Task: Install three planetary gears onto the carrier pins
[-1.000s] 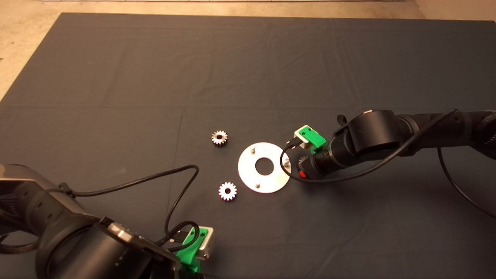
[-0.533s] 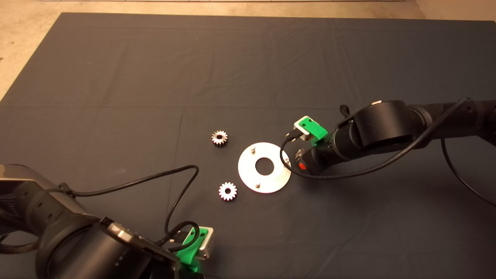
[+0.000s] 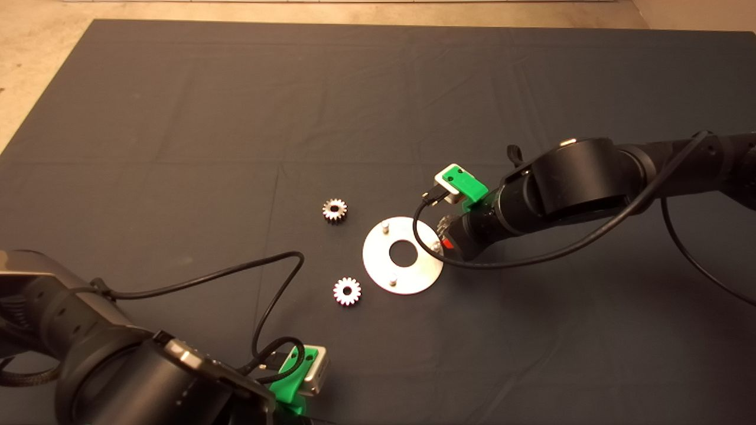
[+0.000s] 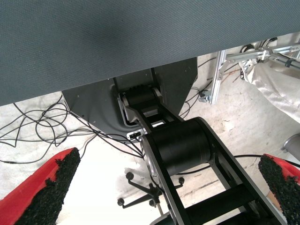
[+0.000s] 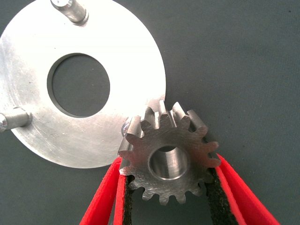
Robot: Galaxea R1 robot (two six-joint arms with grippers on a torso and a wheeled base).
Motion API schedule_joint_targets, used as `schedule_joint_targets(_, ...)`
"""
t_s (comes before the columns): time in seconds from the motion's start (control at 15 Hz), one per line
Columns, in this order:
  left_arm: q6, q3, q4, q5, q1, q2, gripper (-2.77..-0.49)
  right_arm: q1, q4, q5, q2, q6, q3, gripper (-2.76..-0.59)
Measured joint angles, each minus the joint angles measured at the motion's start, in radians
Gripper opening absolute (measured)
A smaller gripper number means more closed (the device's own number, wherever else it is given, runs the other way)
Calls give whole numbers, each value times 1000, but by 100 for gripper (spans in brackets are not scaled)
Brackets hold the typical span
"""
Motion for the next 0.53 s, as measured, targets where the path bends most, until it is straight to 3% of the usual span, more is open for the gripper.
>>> schedule_joint_targets(0.53, 0, 0, 0, 0, 0, 0, -49, -1, 0, -1, -2, 0, 0, -246)
